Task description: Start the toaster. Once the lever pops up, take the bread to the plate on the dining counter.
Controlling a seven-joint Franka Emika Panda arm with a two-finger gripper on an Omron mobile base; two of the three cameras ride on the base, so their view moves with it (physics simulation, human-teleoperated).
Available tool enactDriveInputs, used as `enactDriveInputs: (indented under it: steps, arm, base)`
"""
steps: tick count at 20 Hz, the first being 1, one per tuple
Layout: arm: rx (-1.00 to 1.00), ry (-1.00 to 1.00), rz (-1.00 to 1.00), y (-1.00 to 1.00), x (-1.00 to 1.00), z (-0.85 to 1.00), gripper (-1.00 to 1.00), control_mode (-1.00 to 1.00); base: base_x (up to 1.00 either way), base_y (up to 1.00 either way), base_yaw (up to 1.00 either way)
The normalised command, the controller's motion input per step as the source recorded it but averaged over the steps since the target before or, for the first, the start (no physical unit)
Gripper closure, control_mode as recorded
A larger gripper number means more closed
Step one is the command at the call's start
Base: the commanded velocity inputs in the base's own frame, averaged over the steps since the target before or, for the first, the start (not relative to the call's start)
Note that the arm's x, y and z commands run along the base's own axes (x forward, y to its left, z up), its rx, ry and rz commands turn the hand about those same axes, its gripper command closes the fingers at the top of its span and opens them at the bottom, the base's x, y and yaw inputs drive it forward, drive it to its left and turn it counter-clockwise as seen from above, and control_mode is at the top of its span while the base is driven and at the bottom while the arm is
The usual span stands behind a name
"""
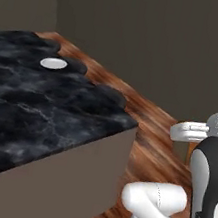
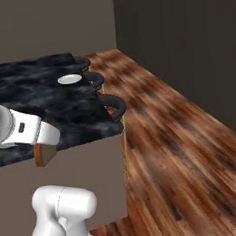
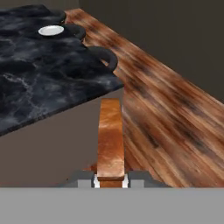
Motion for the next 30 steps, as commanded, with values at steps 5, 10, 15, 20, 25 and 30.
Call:
enactDriveInputs:
  steps: [5, 10, 15, 20, 25, 30]
  arm:
    - [0.0, 0.0, 0.0, 0.0, 0.0, 0.0, 1.0, 1.0]
    - [0.0, 0.0, 0.0, 0.0, 0.0, 0.0, 1.0, 1.0]
    - [0.0, 0.0, 0.0, 0.0, 0.0, 0.0, 1.0, 1.0]
    - [0.0, 0.0, 0.0, 0.0, 0.0, 0.0, 1.0, 1.0]
    - [0.0, 0.0, 0.0, 0.0, 0.0, 0.0, 1.0, 1.0]
    - [0.0, 0.0, 0.0, 0.0, 0.0, 0.0, 1.0, 1.0]
  base:
    - [0.81, -1.0, 0.35]
    - [0.71, -1.0, 0.39]
    - [0.73, -1.0, 0.4]
    - [0.74, -1.0, 0.4]
    - [0.83, -0.98, 0.45]
    - [0.87, -1.0, 0.43]
